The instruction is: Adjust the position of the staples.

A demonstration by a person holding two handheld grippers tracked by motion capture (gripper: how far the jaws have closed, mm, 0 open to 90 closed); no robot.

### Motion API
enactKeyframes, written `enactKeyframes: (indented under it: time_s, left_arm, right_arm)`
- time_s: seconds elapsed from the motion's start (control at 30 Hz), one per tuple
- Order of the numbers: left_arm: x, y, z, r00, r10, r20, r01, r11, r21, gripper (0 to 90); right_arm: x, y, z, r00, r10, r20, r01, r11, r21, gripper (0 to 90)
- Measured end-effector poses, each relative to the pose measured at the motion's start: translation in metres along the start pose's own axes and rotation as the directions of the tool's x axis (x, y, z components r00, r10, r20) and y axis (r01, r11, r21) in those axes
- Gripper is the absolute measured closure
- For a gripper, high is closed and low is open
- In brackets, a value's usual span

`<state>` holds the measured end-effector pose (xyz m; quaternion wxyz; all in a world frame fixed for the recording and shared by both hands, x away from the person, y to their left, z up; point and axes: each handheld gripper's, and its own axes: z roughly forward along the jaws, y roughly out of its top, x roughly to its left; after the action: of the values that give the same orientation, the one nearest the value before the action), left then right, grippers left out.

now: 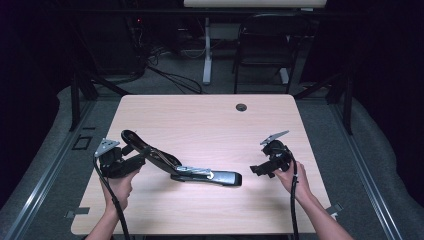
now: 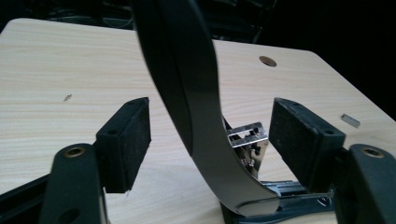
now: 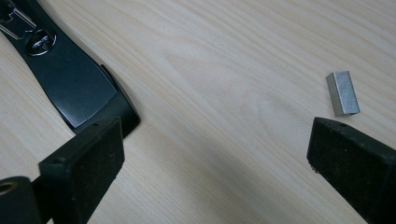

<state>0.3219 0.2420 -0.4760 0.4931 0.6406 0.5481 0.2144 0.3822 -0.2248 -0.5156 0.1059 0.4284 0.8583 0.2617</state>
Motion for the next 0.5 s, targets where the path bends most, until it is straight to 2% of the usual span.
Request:
enactKeyframes:
  time_s: [0.13, 0.3, 0.4, 0.5]
  left_arm:
    - [0.003, 0.0015, 0.0011, 0.9998, -0.017, -0.002, 0.017, 0.9993, -0.033, 40.8]
    - [0.0027, 0.0008, 0.002, 0.9996, -0.009, -0.025, 0.008, 0.9988, -0.047, 55.6]
    - [0.0033, 0.0004, 0.0025, 0.9996, -0.007, -0.026, 0.005, 0.9988, -0.049, 60.9]
    - [0.0042, 0.0002, 0.0026, 0.9995, -0.015, -0.029, 0.014, 0.9988, -0.047, 62.1]
  right_arm:
    - [0.0009, 0.0011, -0.0015, 1.0, -0.005, -0.005, 0.005, 1.0, 0.001, 7.9]
    - [-0.0031, 0.0012, -0.0033, 1.0, 0.004, 0.001, -0.004, 1.0, 0.008, 11.9]
    - [-0.0055, 0.0032, -0.0042, 1.0, 0.008, 0.005, -0.008, 1.0, 0.004, 13.9]
    - [-0.008, 0.0043, -0.002, 0.9999, 0.01, 0.012, -0.011, 1.0, 0.022, 14.5]
